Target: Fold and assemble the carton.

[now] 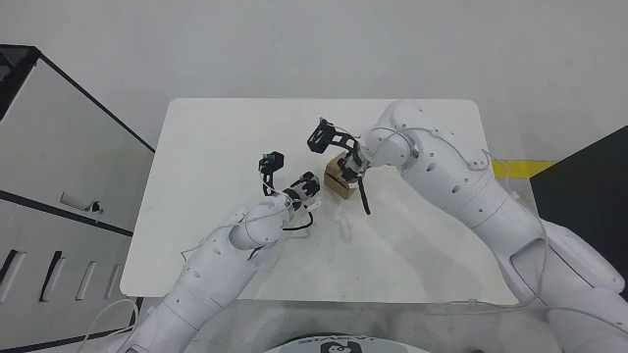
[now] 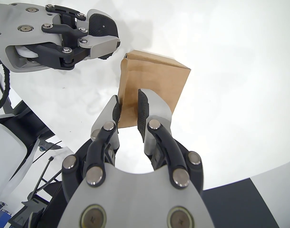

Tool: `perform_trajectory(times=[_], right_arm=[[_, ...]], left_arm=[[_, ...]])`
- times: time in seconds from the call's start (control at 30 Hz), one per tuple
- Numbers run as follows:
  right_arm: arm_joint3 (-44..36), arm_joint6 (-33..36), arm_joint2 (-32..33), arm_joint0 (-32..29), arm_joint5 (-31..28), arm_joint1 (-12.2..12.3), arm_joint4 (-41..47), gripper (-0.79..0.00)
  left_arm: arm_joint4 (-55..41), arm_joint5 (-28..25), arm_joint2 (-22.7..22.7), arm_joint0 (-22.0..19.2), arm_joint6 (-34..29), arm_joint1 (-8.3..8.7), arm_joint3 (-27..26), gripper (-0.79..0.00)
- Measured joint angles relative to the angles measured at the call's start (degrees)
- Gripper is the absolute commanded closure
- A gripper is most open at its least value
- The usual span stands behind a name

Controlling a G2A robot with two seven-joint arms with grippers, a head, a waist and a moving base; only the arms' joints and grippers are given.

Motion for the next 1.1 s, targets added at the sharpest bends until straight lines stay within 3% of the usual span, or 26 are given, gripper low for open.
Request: perform_trajectory(times=[0.23, 0.27, 0.3, 0.33, 0.73, 1.1], right_arm=[[0.64, -0.06, -0.12, 0.08, -0.06, -0.28, 0.18, -0.117], [0.71, -0.09, -0.14, 0.09, -0.07, -0.31, 0.13, -0.154], [0.77, -0.11, -0.17, 0.11, -0.07, -0.34, 0.02, -0.252], [0.78, -0.13, -0.19, 0.13, -0.07, -0.37, -0.11, -0.283], [1.14, -0.23, -0.11, 0.18, -0.08, -0.61, -1.11, -0.249], [1.89, -0.24, -0.59, 0.55, -0.51, -1.20, -0.91, -0.292]], left_arm=[[0.00, 0.00, 0.00, 0.00, 0.00, 0.00, 0.00, 0.000], [0.00, 0.00, 0.00, 0.00, 0.00, 0.00, 0.00, 0.000], [0.00, 0.00, 0.00, 0.00, 0.00, 0.00, 0.00, 0.000], [0.00, 0.00, 0.00, 0.00, 0.00, 0.00, 0.00, 0.000], [0.00, 0.00, 0.00, 0.00, 0.00, 0.00, 0.00, 0.000], [0.00, 0.00, 0.00, 0.00, 0.00, 0.00, 0.00, 0.000]])
